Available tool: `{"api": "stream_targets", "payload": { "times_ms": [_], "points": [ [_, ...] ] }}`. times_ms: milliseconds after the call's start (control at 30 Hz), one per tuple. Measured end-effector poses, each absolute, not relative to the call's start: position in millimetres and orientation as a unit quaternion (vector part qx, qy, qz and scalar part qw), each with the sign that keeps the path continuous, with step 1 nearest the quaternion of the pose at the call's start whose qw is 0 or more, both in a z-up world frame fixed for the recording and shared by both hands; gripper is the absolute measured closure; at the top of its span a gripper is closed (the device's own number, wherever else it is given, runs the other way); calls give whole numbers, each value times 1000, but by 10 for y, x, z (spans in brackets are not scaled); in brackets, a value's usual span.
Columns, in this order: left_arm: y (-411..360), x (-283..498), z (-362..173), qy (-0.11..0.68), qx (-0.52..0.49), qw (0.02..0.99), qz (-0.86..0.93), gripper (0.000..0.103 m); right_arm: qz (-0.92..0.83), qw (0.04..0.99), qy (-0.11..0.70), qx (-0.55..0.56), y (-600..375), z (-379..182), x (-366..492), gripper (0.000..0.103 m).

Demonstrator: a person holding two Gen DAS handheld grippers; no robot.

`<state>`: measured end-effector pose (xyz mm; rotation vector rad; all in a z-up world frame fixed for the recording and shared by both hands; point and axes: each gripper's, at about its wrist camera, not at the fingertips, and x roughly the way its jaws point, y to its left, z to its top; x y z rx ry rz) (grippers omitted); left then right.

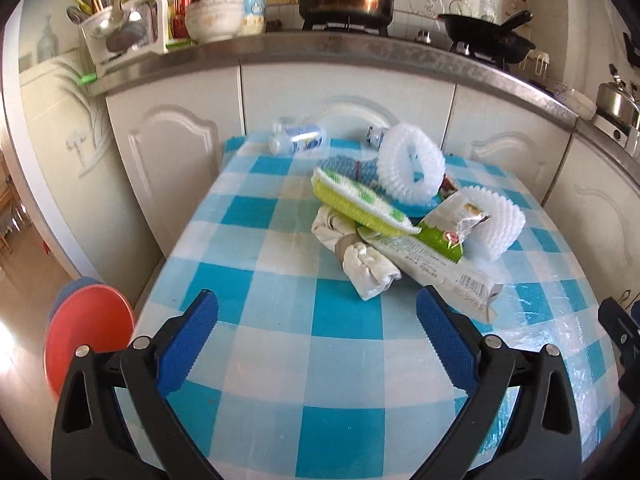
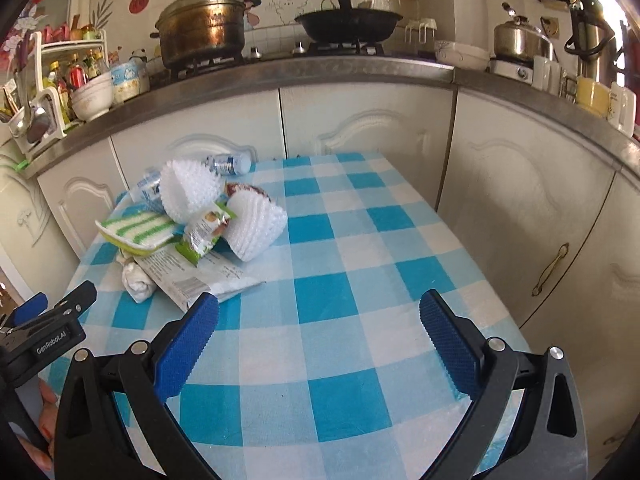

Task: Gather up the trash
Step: 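Move both tools back and then toward the cluttered table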

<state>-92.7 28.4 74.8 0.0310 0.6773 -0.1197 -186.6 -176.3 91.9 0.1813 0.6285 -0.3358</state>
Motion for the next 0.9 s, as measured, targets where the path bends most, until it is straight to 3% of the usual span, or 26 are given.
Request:
{"api": "stream_targets", "payload": {
  "times_ms": [433,900],
  "points": [
    [454,-1602,1633,234,40,970,-51,3,-168,964,200,49,-1514,1825,-2469,4],
    [806,-2026,2011,170,25,985,-17,3,-151,979,133,34,-1258,2226,-2890,4]
  ]
}}
